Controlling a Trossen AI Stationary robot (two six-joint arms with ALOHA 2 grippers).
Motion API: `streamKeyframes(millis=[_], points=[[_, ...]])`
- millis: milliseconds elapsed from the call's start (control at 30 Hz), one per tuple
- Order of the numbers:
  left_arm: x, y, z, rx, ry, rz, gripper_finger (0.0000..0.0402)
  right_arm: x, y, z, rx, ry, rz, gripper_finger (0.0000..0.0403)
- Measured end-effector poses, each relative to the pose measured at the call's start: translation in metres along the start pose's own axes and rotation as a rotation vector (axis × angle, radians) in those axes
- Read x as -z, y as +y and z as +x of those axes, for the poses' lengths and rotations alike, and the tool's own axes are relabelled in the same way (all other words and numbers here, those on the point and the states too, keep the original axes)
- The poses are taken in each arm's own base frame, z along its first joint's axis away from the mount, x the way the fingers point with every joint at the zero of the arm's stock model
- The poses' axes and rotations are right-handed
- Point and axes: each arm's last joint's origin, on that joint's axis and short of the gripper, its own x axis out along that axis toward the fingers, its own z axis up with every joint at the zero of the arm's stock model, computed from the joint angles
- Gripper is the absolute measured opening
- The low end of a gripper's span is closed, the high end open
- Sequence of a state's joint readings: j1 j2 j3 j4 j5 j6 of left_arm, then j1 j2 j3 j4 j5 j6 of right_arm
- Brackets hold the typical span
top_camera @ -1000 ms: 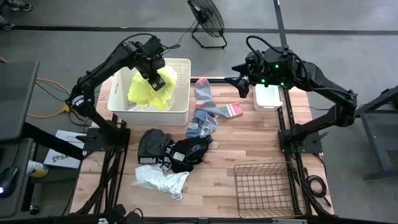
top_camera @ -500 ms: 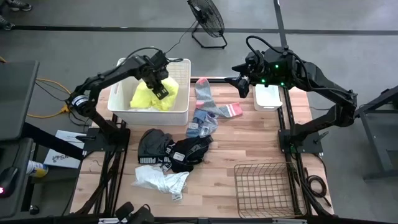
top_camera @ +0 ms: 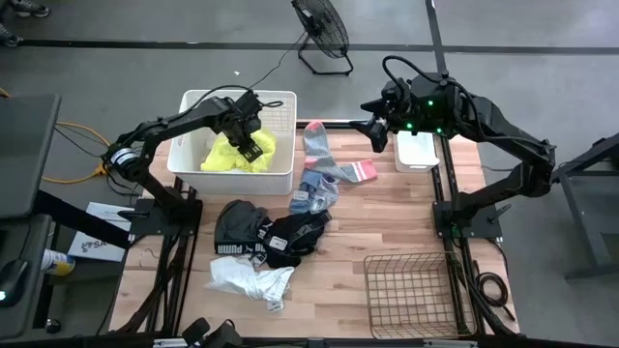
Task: Pick & Place Cloths
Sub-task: Put the yellow shirt into the big white bin, then put the pink sock into the small white bin
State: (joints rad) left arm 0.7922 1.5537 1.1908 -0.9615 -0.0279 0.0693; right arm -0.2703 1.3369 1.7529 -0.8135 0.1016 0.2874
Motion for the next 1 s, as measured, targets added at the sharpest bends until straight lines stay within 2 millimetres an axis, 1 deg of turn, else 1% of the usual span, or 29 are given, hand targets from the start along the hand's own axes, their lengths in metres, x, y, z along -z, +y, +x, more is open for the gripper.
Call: streamKeyframes(millis=[133, 233, 300, 400, 533, 633, 800, 900, 1000], points=[[0.0, 0.0, 0.0, 0.007, -0.003, -0.001, 0.0091, 0.0, 0.0, 0.0, 0.0, 0.0, 0.0, 0.0297], [-0.002, 0.0, -0.005, 0.007, -0.015, 0.002, 0.0121, 0.0, 0.0, 0.0, 0.0, 0.0, 0.0, 0.0297], [-0.003, 0.0, -0.014, 0.01, -0.037, 0.002, 0.0151, 0.0, 0.0, 0.0, -0.001, 0.0, 0.0, 0.0297], [-0.004, 0.0, -0.032, 0.026, -0.087, -0.005, 0.0196, 0.0, 0.0, 0.0, -0.003, 0.002, -0.002, 0.0297], [-0.001, 0.0, -0.057, 0.029, -0.144, -0.022, 0.0234, 0.0, 0.0, 0.0, -0.003, 0.001, -0.003, 0.0297], [0.004, 0.0, -0.071, 0.035, -0.187, -0.038, 0.0242, 0.0, 0.0, 0.0, -0.003, 0.002, -0.004, 0.0297], [0.016, 0.0, -0.097, 0.039, -0.275, -0.073, 0.0237, 0.002, 0.0, 0.008, 0.014, 0.022, 0.0, 0.0297], [0.025, -0.001, -0.113, 0.051, -0.339, -0.083, 0.0231, 0.004, 0.0, 0.017, 0.044, 0.039, 0.01, 0.0297], [0.033, -0.003, -0.13, 0.125, -0.442, -0.073, 0.0223, 0.008, -0.001, 0.032, 0.089, 0.074, 0.045, 0.0297]])
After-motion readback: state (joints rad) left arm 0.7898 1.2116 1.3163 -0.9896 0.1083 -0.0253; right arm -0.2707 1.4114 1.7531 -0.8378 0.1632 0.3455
